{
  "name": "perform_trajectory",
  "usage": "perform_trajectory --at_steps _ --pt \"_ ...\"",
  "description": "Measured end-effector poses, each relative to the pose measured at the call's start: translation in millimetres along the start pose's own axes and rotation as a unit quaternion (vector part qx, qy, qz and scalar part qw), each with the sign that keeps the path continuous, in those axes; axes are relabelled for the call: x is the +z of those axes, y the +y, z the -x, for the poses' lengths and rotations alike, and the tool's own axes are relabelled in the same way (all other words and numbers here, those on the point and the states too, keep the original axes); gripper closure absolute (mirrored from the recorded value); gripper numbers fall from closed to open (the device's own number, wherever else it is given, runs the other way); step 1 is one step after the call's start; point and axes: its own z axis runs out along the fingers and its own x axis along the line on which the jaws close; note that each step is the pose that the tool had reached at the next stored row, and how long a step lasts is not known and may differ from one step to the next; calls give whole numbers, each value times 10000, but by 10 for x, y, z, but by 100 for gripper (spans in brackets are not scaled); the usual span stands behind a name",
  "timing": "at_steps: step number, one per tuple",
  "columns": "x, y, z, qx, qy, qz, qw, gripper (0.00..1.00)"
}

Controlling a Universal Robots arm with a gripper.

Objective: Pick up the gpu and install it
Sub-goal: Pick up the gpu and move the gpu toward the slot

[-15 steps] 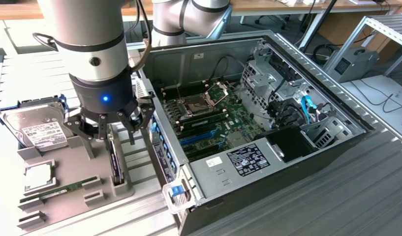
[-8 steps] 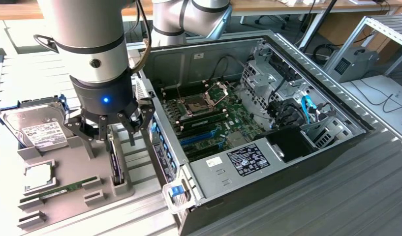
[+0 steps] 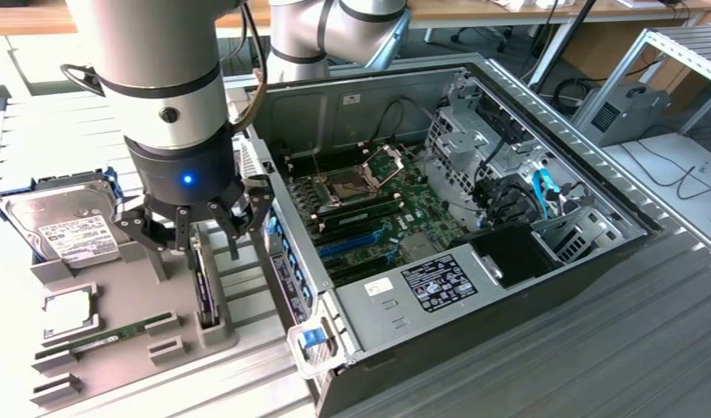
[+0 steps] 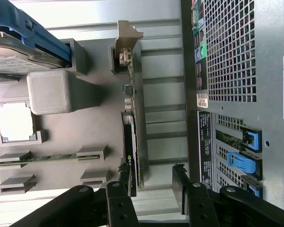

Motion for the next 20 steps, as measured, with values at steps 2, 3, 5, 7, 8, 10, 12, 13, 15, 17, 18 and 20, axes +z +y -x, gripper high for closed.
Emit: perform_trajectory --at_steps 2,3,5,7,8,10,12,13,15,17,18,20 --pt "6 0 0 0 0 -5 10000 52" --pt "8 0 0 0 -1 -8 10000 52" --pt "13 0 0 0 -1 -12 10000 52" --pt "18 0 -1 -1 -1 -18 10000 52" --pt "20 1 -1 -1 -1 -20 10000 52" --pt "24 1 -1 -1 -2 -22 10000 52" --pt "28 1 -1 -1 -2 -26 10000 52" --pt "30 1 -1 -1 -2 -27 10000 52" --pt "34 1 -1 -1 -3 -30 10000 52" --pt "39 1 -1 -1 -3 -34 10000 52" --pt "41 1 -1 -1 -3 -36 10000 52" --pt "46 1 -1 -1 -3 -40 10000 52"
